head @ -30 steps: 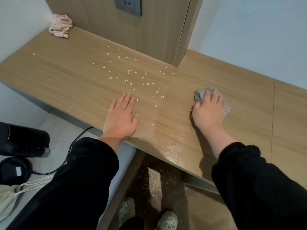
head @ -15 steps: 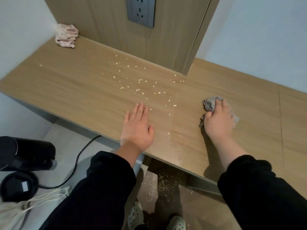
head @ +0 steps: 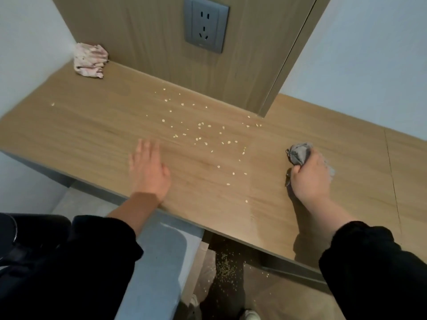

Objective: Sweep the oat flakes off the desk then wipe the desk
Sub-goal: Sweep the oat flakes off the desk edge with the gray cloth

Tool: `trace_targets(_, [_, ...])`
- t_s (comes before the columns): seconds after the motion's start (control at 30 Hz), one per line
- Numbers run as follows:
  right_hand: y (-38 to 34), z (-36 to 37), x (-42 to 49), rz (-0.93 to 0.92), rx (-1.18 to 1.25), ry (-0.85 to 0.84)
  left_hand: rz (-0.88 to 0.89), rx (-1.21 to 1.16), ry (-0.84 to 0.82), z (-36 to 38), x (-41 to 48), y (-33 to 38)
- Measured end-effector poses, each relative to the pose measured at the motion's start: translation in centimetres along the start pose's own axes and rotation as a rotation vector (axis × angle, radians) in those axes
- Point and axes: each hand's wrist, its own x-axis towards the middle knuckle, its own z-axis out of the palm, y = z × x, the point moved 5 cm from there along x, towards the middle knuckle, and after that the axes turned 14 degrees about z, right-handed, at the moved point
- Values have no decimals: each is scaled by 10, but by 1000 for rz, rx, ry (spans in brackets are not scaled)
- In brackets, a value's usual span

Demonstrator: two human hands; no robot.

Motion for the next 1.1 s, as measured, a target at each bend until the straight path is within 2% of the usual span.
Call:
trace_targets(0.07, [-12, 8, 4, 12, -44, 11, -66, 47, -21, -2, 9, -15])
trace_targets(0.23, [-51, 25, 23, 3, -155, -6, -77, 180, -144, 6, 16, -16])
trace_targets(0.4, [-108, 49, 23, -76, -164, -38, -79, 171, -100, 6, 15, -17])
trace_targets(0.53, [-146, 65, -6, -263, -139, -97, -76, 144, -58, 7, 15, -18])
trace_targets(0.67, [-154, 66, -40, -541, -80, -263, -81, 140, -80, 7, 15, -18])
trace_targets(0.73, [-145, 55, -44, -616, -27, -383, -86, 151, -86, 6, 15, -18])
trace_targets(0.8, [-133, 36, -36, -578, 86, -458, -91, 157, -91, 6, 14, -18])
trace_targets(0.87, [-121, 18, -13, -489, 164, -384, -97, 149, -87, 7, 14, -18])
trace_targets(0.97, [-114, 23, 16, -415, 61, -351, -90, 131, -73, 6, 14, -17])
trace_targets(1.03, [-123, 38, 19, -468, -54, -343, -86, 124, -69, 5, 14, -17])
trace_targets(1.1, [-142, 50, 14, -504, -58, -344, -80, 121, -58, 4, 13, -16])
